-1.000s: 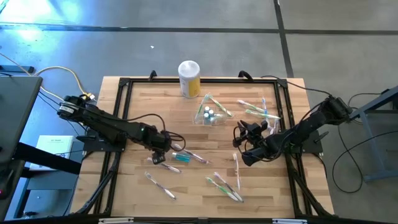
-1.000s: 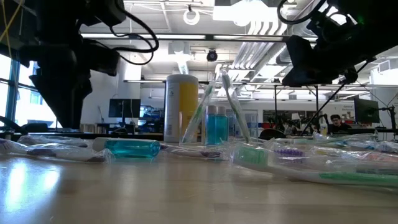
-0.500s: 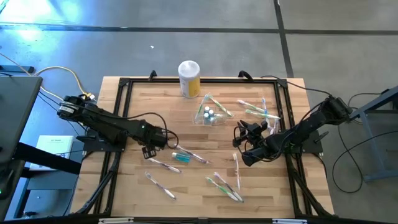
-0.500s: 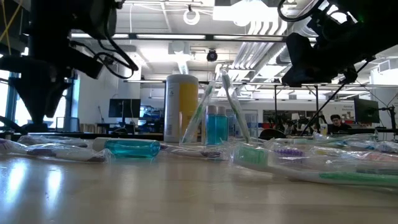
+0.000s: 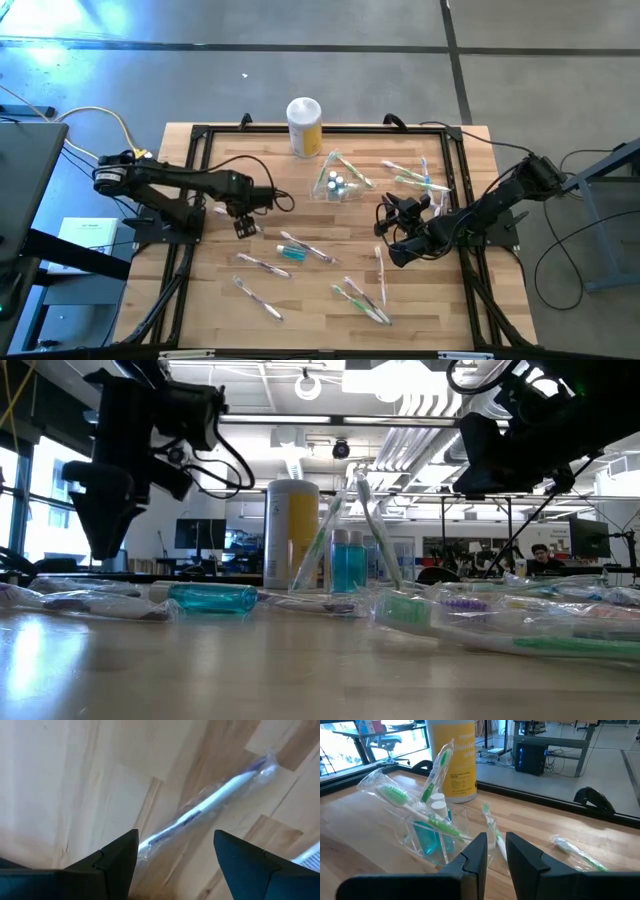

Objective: Pick & Place toothbrushing station
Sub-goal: Put the purple toothbrush into the transparent organizer

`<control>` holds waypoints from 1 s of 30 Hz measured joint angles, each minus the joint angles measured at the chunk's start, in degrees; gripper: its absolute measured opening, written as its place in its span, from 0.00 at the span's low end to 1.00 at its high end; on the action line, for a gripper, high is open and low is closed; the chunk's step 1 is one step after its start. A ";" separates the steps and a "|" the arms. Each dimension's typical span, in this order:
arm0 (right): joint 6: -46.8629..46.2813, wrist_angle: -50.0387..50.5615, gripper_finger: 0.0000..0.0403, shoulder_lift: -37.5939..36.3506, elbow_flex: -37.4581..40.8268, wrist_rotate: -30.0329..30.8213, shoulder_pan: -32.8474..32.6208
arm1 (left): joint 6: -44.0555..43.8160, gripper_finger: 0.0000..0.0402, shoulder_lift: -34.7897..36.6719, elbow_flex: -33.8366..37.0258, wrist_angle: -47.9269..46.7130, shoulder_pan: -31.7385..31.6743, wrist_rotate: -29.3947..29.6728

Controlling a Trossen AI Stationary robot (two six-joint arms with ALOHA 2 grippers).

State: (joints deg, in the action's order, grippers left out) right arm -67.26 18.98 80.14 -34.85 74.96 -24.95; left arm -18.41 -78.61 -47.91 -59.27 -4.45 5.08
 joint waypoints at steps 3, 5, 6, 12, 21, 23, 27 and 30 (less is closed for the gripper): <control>0.02 0.00 0.16 0.00 0.00 -0.42 0.00 | 0.36 0.62 0.00 1.48 1.91 -0.12 -0.12; 0.02 0.00 0.16 0.00 0.00 -0.85 0.00 | 0.39 0.62 0.00 2.85 3.23 -0.04 -0.63; 0.02 0.00 0.16 0.00 0.00 -1.30 0.00 | 0.40 0.62 -0.02 3.71 3.85 -0.04 -1.00; -0.36 -0.58 0.16 0.00 0.00 -1.73 0.00 | 0.20 0.62 -0.04 8.41 8.42 -0.07 -1.33; -0.38 -0.83 0.16 0.00 0.00 -0.11 0.00 | 0.15 0.62 0.20 13.63 13.93 -0.10 -2.21; -0.37 -0.83 0.16 0.00 0.00 -0.02 0.00 | 0.13 0.62 0.17 13.70 14.03 -0.09 -2.05; 0.00 -0.83 0.16 0.00 0.00 -0.07 0.00 | 0.06 0.62 0.13 13.74 14.13 -0.09 -1.81; 0.02 -0.81 0.16 0.00 0.00 -0.09 0.00 | -0.02 0.62 0.13 13.76 14.15 -0.05 -1.79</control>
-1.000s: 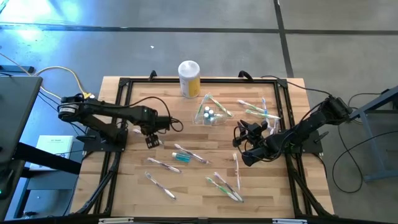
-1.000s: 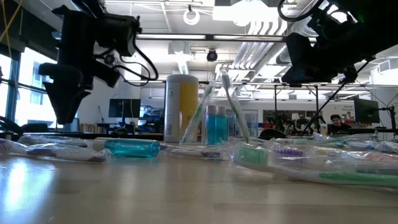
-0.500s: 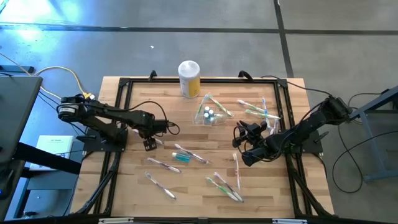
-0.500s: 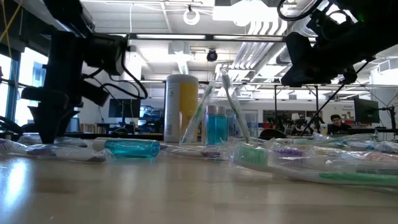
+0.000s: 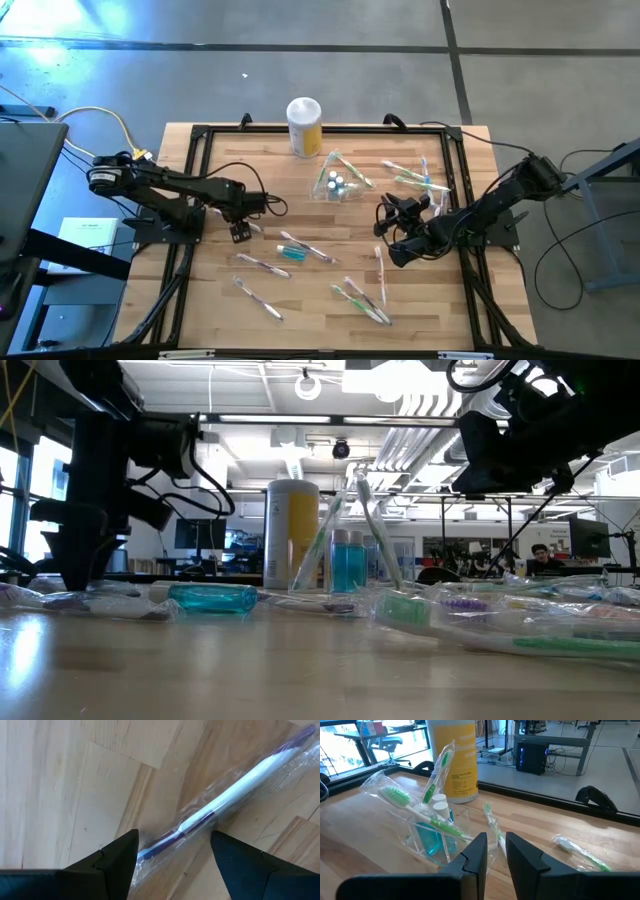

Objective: Pick & Place toothbrushing station
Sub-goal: Put the purple toothbrush into the transparent organizer

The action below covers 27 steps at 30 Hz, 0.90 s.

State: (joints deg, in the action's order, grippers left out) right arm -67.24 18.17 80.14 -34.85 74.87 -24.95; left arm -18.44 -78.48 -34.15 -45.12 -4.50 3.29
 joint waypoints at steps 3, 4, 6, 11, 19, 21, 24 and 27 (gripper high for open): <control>0.00 0.00 0.16 0.00 0.00 -0.01 0.00 | -0.04 0.58 -0.05 0.04 0.13 0.01 -0.97; 0.01 0.00 0.16 0.00 0.00 -0.02 0.00 | -0.29 0.56 -0.07 0.04 0.17 0.00 -1.28; 0.02 0.00 0.16 0.00 0.00 -0.03 0.00 | -1.26 0.50 -0.07 0.04 0.20 0.01 -1.44; 0.00 0.00 0.16 0.00 0.00 -0.94 0.00 | -2.86 0.28 -0.11 0.07 0.55 0.07 -1.43; 3.44 0.01 0.16 0.00 0.00 -0.14 0.00 | -3.22 0.04 -0.11 0.38 2.50 1.31 1.45; 5.88 0.00 0.16 0.00 0.00 -0.11 0.00 | -3.04 0.03 -0.04 1.02 3.78 3.15 3.36; 7.38 0.00 0.16 0.02 0.00 -0.18 -0.01 | -4.30 0.02 -0.07 1.23 4.66 6.51 7.44; 7.46 -0.03 0.16 0.02 0.00 -0.41 0.00 | -7.30 0.02 -0.17 1.00 5.28 10.33 11.58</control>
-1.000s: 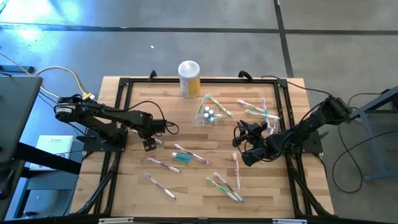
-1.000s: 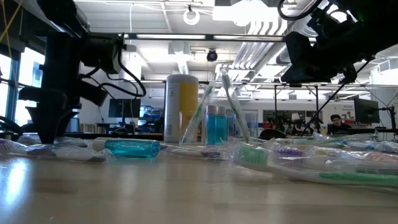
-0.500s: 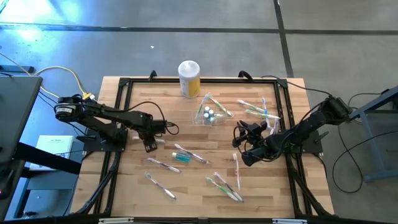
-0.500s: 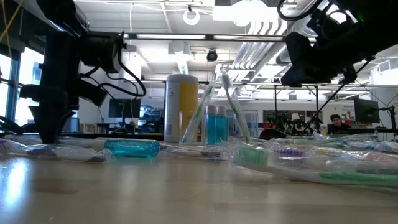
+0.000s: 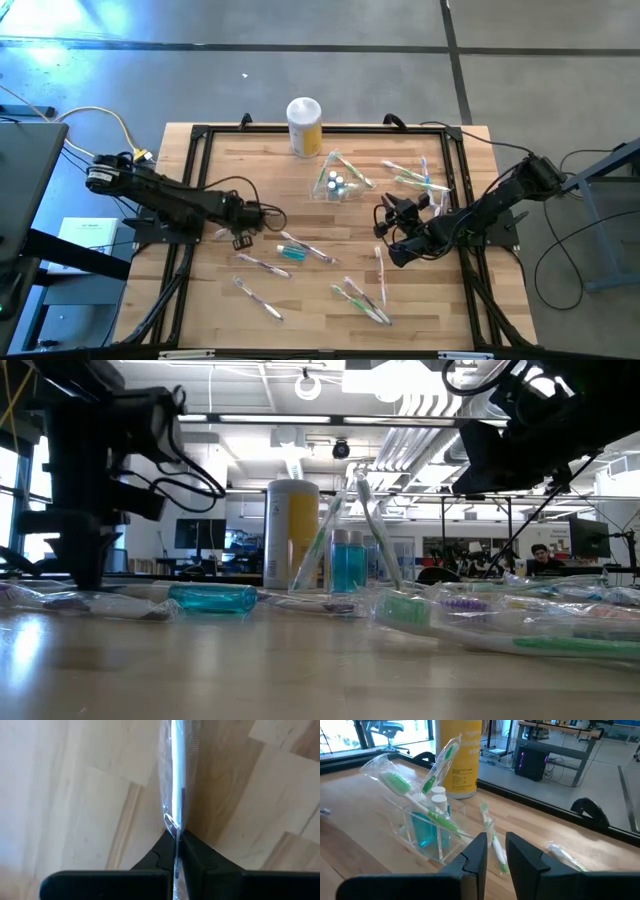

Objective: Pick & Place toothbrushing station
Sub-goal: Put the purple toothbrush into the transparent organizer

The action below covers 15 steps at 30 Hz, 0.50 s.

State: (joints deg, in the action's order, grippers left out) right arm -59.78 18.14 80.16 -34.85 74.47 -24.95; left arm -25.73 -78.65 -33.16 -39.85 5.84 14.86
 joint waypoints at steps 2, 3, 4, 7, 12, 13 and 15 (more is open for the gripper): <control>-0.01 -0.31 0.16 0.00 -0.01 -0.15 -0.02 | -1.41 0.01 -0.10 -0.70 0.16 2.66 2.75; 0.02 -0.48 0.16 0.00 -0.02 -0.56 -0.01 | -1.61 0.01 -0.15 -1.39 0.14 3.92 4.26; 0.05 -0.45 0.16 0.00 -0.02 -0.90 0.00 | -1.69 0.01 -0.26 -2.05 0.14 5.15 5.62; 0.01 -0.98 0.16 0.00 -0.02 -1.78 0.00 | -1.93 0.01 -0.20 -5.62 -1.41 8.91 9.26; 4.45 -9.18 0.15 0.00 -0.02 -6.77 0.00 | -0.61 0.01 -0.21 -12.85 -7.09 15.75 17.61; 7.94 -12.47 0.14 0.00 -0.02 -8.23 0.00 | 0.31 0.01 -0.17 -14.37 -7.11 17.19 20.35; 16.77 -20.06 0.13 0.00 -0.02 -12.97 0.00 | 2.63 0.01 -0.16 -17.09 -7.59 20.27 25.43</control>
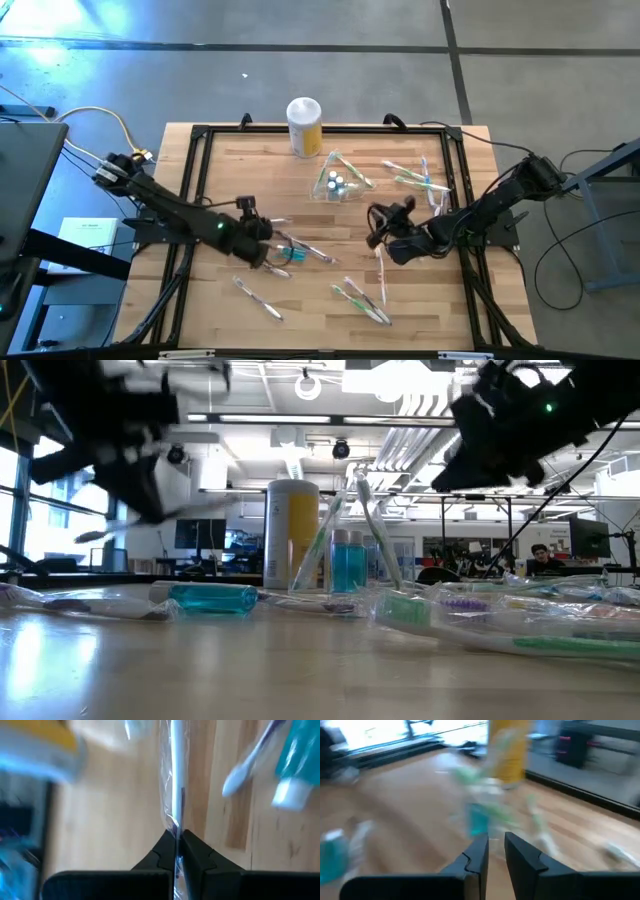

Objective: Pick & Place toothbrushing station
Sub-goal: Put the purple toothbrush into the transparent organizer

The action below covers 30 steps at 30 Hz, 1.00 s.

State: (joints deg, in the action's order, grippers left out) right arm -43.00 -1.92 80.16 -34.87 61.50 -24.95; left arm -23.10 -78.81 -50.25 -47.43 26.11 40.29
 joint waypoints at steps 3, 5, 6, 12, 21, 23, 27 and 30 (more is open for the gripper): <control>12.46 -11.04 0.12 0.00 0.00 -12.16 -0.01 | 4.48 0.01 0.00 -4.11 1.45 4.34 7.29; 18.65 -16.61 0.11 0.00 0.00 -20.05 -0.05 | 7.91 0.01 0.04 -6.02 2.64 6.76 10.80; 20.99 -18.90 0.11 0.00 0.00 -23.40 -0.07 | 9.89 0.01 0.04 -6.73 3.89 7.81 12.16; 26.81 -27.51 0.11 0.00 0.00 -31.77 0.00 | 30.38 0.01 -0.15 -7.70 14.39 14.08 16.89; 26.78 -38.74 0.11 -0.02 -0.02 -31.70 3.37 | 72.87 0.03 -7.36 -7.82 29.03 17.10 18.85; 25.92 -39.23 0.11 -0.02 -0.02 -32.11 4.17 | 83.10 0.03 -9.60 -7.82 31.51 17.06 18.77; 23.74 -38.10 0.11 -0.02 -0.02 -37.60 6.11 | 99.27 0.04 -13.56 -7.82 40.65 15.89 18.64; 23.66 -38.41 0.11 0.28 -0.01 -44.49 7.85 | 107.31 0.04 -15.01 -7.83 46.54 15.56 17.35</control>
State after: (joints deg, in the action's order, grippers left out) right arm -19.34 -40.32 80.44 -34.88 17.01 -17.10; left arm 84.21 -93.82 -58.08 -0.90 41.67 57.64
